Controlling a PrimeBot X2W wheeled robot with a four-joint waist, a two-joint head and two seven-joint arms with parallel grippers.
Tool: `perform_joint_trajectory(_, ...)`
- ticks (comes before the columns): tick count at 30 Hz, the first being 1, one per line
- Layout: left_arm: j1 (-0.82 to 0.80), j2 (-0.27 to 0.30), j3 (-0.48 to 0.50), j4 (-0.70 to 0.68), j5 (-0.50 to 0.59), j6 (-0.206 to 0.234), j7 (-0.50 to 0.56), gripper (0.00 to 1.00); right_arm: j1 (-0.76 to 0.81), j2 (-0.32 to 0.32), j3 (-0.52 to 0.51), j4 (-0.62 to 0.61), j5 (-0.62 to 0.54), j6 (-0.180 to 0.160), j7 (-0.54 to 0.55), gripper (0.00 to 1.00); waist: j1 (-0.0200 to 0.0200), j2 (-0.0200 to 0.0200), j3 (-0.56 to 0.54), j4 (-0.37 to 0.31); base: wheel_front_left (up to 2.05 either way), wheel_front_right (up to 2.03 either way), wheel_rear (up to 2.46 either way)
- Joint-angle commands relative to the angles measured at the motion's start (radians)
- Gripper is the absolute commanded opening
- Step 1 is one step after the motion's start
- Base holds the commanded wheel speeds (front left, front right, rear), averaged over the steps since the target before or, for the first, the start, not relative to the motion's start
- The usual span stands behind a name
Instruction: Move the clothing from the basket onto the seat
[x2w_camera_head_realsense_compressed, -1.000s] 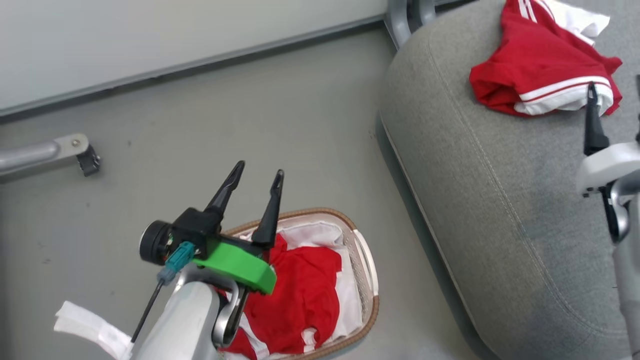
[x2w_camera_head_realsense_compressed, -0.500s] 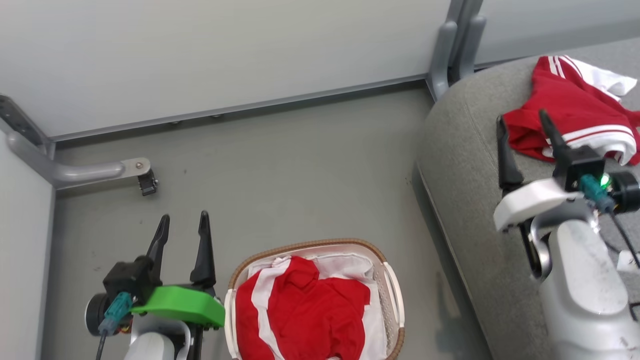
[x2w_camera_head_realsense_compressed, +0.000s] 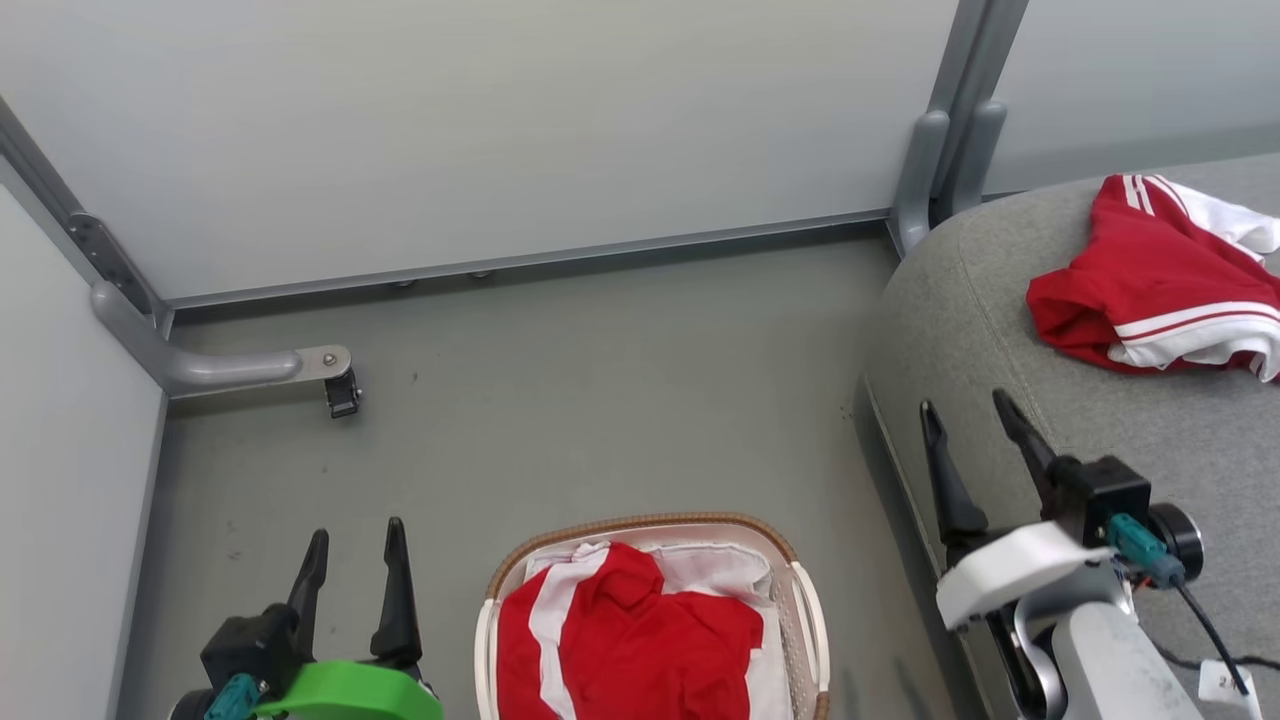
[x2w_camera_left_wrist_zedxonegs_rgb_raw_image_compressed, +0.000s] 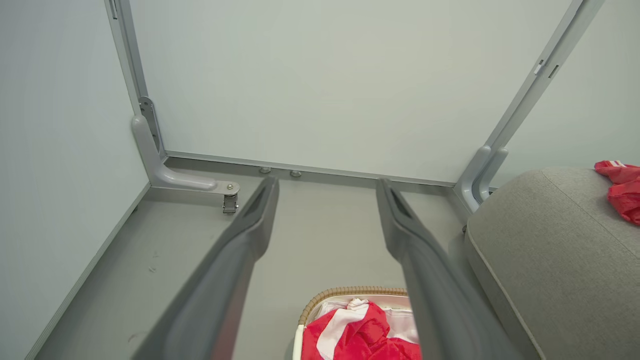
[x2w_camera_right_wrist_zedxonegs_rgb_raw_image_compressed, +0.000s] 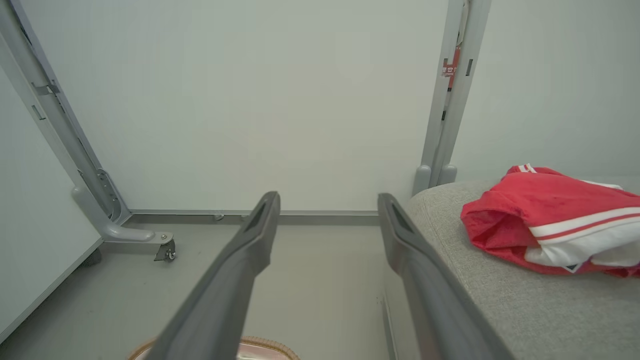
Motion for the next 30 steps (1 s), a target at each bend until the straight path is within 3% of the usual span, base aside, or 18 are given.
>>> perform_joint_trajectory(1, 0.024, 0.0, -0.002, -0.008, -0.011, 0.011, 0.0, 1.0, 0.028, -0.005, 0.0, -0.01, 0.003, -0.001, -0.005, 1.0, 0.0001, 0.0, -0.011, 0.003, 0.0, 0.0, 0.0)
perform_joint_trajectory(12, 0.066, 0.0, -0.016, -0.025, -0.024, 0.027, 0.0, 1.0, 0.12, -0.004, 0.005, -0.005, 0.001, -0.001, -0.005, 1.0, 0.0001, 0.0, -0.043, 0.006, 0.0, 0.0, 0.0)
perform_joint_trajectory(30, 0.07, 0.0, -0.016, -0.017, -0.008, 0.015, 0.0, 1.0, 0.118, -0.005, 0.015, 0.013, -0.016, -0.001, -0.005, 1.0, 0.0001, 0.0, -0.05, 0.008, 0.0, 0.0, 0.0)
